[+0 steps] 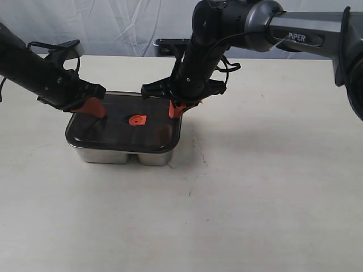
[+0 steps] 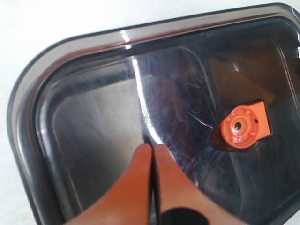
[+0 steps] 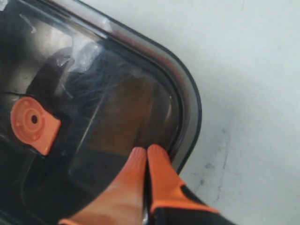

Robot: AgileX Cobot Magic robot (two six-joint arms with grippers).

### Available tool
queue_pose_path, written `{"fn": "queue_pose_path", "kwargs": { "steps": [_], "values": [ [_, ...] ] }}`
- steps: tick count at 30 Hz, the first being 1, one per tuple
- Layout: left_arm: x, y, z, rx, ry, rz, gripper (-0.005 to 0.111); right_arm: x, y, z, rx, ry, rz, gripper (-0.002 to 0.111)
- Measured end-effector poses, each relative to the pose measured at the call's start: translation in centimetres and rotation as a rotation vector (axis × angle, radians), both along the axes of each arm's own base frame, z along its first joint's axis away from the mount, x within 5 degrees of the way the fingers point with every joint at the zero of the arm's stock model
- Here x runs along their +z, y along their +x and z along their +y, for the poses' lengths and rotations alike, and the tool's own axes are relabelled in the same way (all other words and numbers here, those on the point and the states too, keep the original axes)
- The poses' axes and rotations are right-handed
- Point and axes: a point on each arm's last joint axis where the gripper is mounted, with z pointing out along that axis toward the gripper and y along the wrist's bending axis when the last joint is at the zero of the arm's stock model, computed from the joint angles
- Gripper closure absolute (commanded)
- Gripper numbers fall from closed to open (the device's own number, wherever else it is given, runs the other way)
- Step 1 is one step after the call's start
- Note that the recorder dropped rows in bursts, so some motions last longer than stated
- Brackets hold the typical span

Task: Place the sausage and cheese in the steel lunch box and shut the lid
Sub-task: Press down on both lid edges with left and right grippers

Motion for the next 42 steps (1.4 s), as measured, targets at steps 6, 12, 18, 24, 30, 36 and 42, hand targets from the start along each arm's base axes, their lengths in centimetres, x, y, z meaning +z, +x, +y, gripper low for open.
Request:
{"fn": "queue_pose_path", "kwargs": {
  "steps": [6, 12, 18, 24, 30, 36, 42],
  "values": [
    [0.0, 0.0, 0.2, 0.016, 0.017, 0.023, 0.107, -0.3, 0.0, 0.1, 0.003, -0.008, 0.015, 0.108],
    [0.0, 0.0, 0.2, 0.018, 0.019, 0.027, 0.107, -0.4, 0.0, 0.1, 0.005, -0.009, 0.016, 0.108],
    [0.0, 0.0, 0.2, 0.018, 0.019, 0.028, 0.107, -0.5, 0.0, 0.1, 0.006, -0.011, 0.016, 0.108],
    [0.2, 0.0, 0.0, 0.002, 0.003, 0.016, 0.107, -0.4, 0.0, 0.1, 0.008, -0.013, 0.016, 0.108],
    [1.5, -0.4, 0.4, -0.037, 0.051, -0.05, 0.107, 0.1, 0.2, -0.1, 0.016, -0.017, -0.021, 0.108],
    [2.3, -0.7, 1.0, -0.056, 0.105, -0.092, 0.107, 1.6, 0.1, -0.4, 0.02, -0.009, -0.061, 0.108],
    [2.4, -0.4, 2.3, -0.025, 0.141, -0.128, 0.107, 3.1, 0.0, -0.5, 0.02, 0.009, -0.09, 0.108]
  ]
}}
